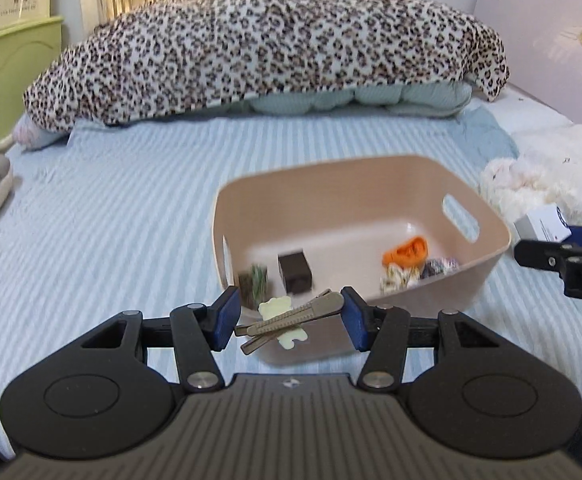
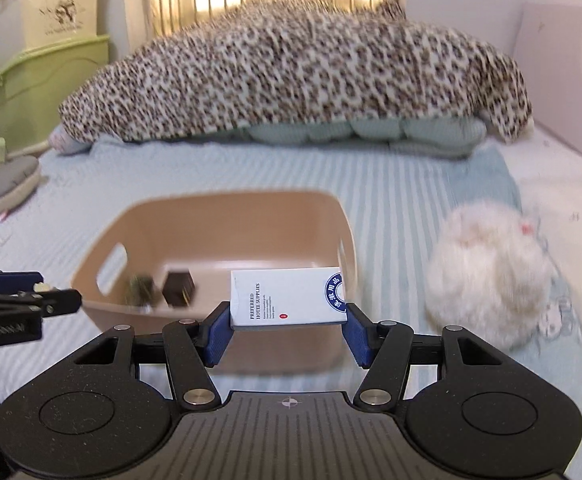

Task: Organize objects
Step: 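Lower the clip and white box into the basket and open both grippers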

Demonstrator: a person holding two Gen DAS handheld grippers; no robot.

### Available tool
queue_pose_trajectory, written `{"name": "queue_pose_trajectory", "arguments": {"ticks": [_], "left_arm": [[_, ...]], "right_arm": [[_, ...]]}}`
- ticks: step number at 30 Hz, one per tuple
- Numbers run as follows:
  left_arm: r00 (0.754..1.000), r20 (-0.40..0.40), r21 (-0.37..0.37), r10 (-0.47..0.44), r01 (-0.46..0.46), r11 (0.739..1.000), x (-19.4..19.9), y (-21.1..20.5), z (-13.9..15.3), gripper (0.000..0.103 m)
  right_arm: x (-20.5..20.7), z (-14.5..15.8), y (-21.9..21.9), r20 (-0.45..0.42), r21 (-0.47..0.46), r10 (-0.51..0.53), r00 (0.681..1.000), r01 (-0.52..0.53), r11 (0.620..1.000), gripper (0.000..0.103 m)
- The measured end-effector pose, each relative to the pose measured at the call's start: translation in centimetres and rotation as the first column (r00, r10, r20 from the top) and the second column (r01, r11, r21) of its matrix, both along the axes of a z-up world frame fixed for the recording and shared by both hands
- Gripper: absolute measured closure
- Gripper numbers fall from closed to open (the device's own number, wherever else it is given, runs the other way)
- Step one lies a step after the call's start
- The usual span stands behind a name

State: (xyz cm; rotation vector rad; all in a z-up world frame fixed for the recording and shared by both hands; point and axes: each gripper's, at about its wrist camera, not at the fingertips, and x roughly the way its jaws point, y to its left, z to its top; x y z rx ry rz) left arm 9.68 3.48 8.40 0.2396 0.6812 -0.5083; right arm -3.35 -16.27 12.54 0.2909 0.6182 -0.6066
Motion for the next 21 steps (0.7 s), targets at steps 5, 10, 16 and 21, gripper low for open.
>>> {"name": "queue_pose_trajectory", "arguments": {"ticks": [5, 10, 16, 21], "left_arm": [[0.999, 0.049, -0.002, -0.003, 0.003, 1.0, 1.6, -1.3, 1.4, 0.047], [0.999, 0.051, 0.009, 0.006, -0.006, 1.0, 4.0, -2.9, 1.2, 0.047], [0.999, 0.029, 0.053, 0.015, -0.017, 0.998, 6.5, -4.9, -1.0, 0.047], [1.0, -0.015, 0.092, 0.02, -0.018, 0.996, 8.0, -5.9, -3.4, 0.047]], "right_arm": [[1.9, 1.4, -0.8, 0.027, -0.025, 0.009, 1.0, -0.009, 1.0, 0.048], [3.7, 0.7, -1.7, 0.028, -0.022, 0.007, 1.0, -0.006, 1.0, 0.048], [5.7, -1.6, -3.1, 0.001, 0.025, -0.012, 1.0, 0.012, 1.0, 0.048], [6.9, -3.5, -4.0, -0.034, 0.052, -0.01, 0.999, 0.012, 0.999, 0.048]]}}
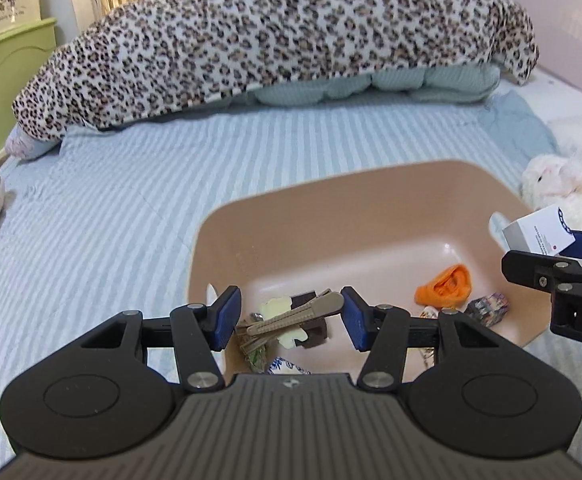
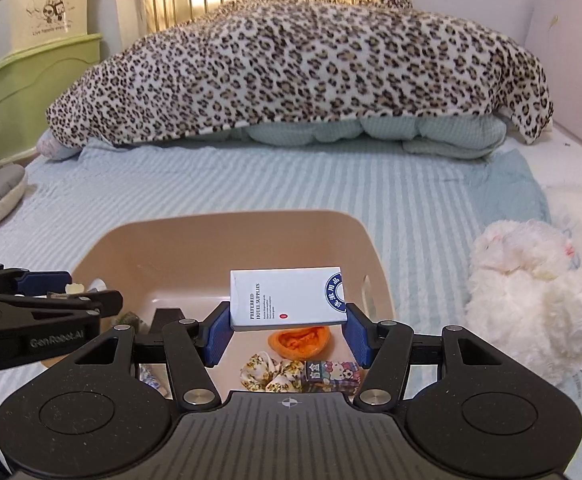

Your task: Organize objects

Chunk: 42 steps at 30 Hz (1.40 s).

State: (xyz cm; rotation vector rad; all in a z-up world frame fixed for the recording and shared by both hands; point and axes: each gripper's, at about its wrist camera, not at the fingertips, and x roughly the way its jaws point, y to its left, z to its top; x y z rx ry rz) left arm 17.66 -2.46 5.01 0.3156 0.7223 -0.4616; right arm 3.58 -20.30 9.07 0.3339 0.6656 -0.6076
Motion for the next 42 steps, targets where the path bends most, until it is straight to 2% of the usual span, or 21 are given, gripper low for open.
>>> {"name": "queue_pose_trajectory", "arguments": {"ticks": [6, 10, 11, 12, 15, 17, 18, 22, 24, 29, 33, 42], "left_arm": [[0.998, -0.066, 0.074, -0.005, 0.01, 0.997, 1.6, -1.2, -2.9, 0.047], [0.993, -0.115, 0.092, -0.021, 0.032, 0.995, 2.2, -0.9, -3.9, 0.047], [0.992, -0.126, 0.095, -0.026, 0.039, 0.995, 2.2, -0.8, -4.0, 0.046], [0.991, -0.131, 0.099, -0.026, 0.039, 0.994, 2.2, -0.7, -4.1, 0.046], [0.993, -0.117, 0.079, -0.012, 0.022, 0.997, 2.0, -0.2, -3.7, 0.043], [0.993, -0.115, 0.076, -0.007, 0.015, 0.997, 1.8, -0.1, -3.2, 0.023], [0.994, -0.105, 0.074, -0.004, 0.012, 0.997, 1.6, 0.1, -2.9, 0.021], [0.998, -0.066, 0.079, 0.007, -0.002, 0.997, 0.8, 0.6, -1.6, 0.021], [0.998, -0.064, 0.064, 0.009, -0.005, 0.998, 0.4, 1.0, -0.9, 0.021], [0.999, -0.037, 0.032, -0.009, 0.01, 0.999, -0.9, 2.4, 0.5, 0.021], [0.999, -0.034, 0.012, -0.008, 0.008, 1.0, -1.9, 3.5, 1.5, 0.021], [0.999, -0.031, -0.028, -0.031, 0.03, 0.999, -5.2, 5.5, 2.9, 0.021]], "right_arm": [[1.5, -2.3, -0.2, -0.078, 0.021, 0.018, 0.997, -0.017, 1.0, 0.048], [2.0, -3.0, 0.1, -0.106, 0.031, 0.032, 0.994, -0.029, 0.999, 0.047], [2.1, -3.1, 0.1, -0.112, 0.038, 0.036, 0.993, -0.032, 0.999, 0.045], [2.2, -3.2, 0.1, -0.117, 0.048, 0.041, 0.992, -0.035, 0.998, 0.039], [2.2, -3.3, 0.4, -0.119, 0.063, 0.048, 0.992, -0.04, 0.997, 0.038], [1.9, -3.0, 0.6, -0.116, 0.065, 0.045, 0.992, -0.038, 0.997, 0.034], [1.8, -2.8, 0.7, -0.113, 0.063, 0.042, 0.993, -0.035, 0.997, 0.032], [0.6, -1.5, 1.0, -0.091, 0.039, 0.018, 0.996, -0.015, 0.999, 0.019], [-0.2, -0.9, 1.2, -0.077, 0.03, 0.004, 0.997, -0.002, 1.0, 0.01], [-2.0, 0.4, 1.8, -0.06, 0.033, -0.002, 0.998, 0.004, 0.999, 0.009], [-3.3, 1.0, 2.7, -0.053, 0.04, 0.001, 0.999, 0.002, 0.999, 0.004], [-5.6, 1.8, 5.0, -0.051, 0.047, 0.011, 0.999, -0.008, 0.999, 0.004]]}}
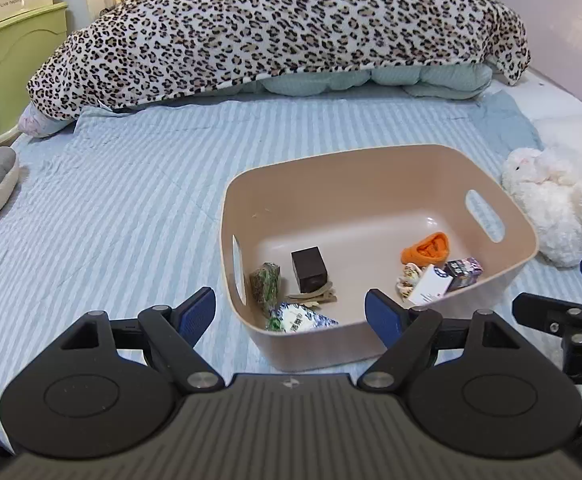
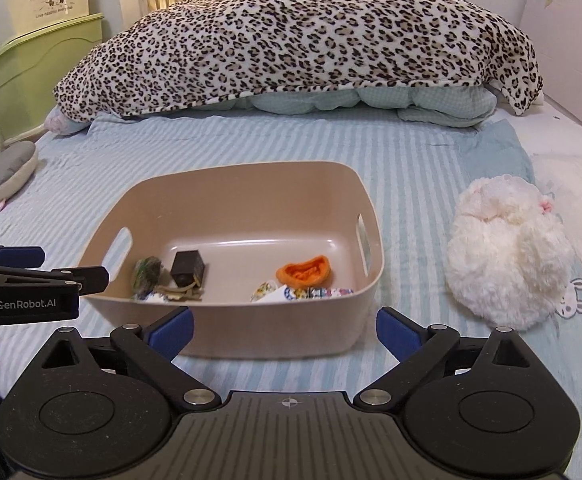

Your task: Organize objects

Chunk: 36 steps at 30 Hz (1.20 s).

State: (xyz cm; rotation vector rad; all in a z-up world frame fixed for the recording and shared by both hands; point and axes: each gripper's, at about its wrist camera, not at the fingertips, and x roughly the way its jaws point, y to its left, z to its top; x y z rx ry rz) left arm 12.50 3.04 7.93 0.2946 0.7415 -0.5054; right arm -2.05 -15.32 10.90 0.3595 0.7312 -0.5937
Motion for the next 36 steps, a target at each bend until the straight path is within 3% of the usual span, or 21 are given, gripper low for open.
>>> {"name": "queue_pose_trajectory", "arguments": {"ticks": [13, 25, 36], "left_arm": [[0.999, -0.044, -0.018, -0.031, 0.03, 0.999, -4.3, 1.9, 2.2, 0.021], [0.995, -0.088, -0.025, -0.038, 0.035, 0.999, -6.7, 3.5, 2.5, 0.021], [0.995, -0.094, -0.012, -0.045, 0.044, 0.999, -8.8, 4.6, 2.1, 0.02]], "right_arm": [[-2.5, 1.2, 3.2, 0.003, 0.008, 0.025, 1.0, -0.025, 1.0, 0.003], [-3.9, 1.7, 5.1, -0.006, -0.003, 0.035, 0.999, -0.035, 0.999, 0.002], [-4.7, 1.4, 6.2, 0.001, 0.042, 0.033, 0.999, -0.033, 0.999, 0.001]]}}
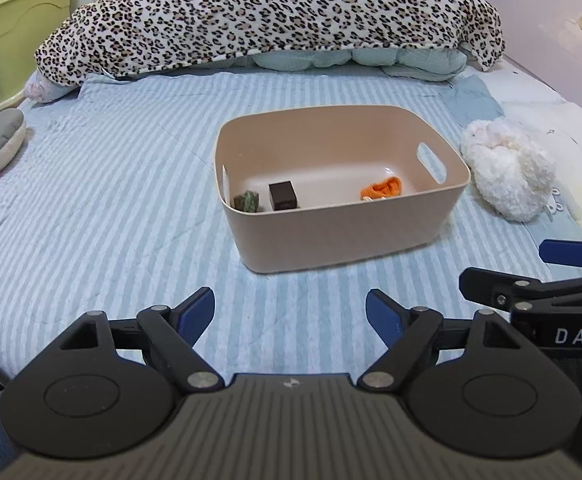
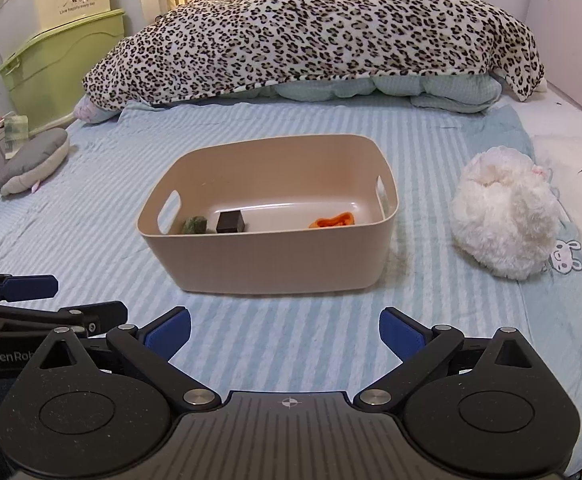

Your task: Organize objects

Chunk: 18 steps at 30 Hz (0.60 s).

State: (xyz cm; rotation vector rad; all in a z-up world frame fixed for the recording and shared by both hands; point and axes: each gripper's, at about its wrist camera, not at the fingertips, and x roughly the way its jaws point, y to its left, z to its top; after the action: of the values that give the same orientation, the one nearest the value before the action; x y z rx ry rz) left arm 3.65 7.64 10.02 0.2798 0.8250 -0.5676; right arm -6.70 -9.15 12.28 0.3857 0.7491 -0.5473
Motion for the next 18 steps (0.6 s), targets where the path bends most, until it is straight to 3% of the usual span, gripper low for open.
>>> {"name": "queue_pose_trajectory", "arguments": {"ticks": [18], "left_arm": [[1.0, -0.012, 0.0, -0.026, 0.026, 1.0, -1.2, 0.4, 0.3, 0.019]], "right_arm": [[-1.4, 0.8, 0.4, 0.0, -0.003, -0.006, 1.0, 0.006, 1.0, 0.0]]}}
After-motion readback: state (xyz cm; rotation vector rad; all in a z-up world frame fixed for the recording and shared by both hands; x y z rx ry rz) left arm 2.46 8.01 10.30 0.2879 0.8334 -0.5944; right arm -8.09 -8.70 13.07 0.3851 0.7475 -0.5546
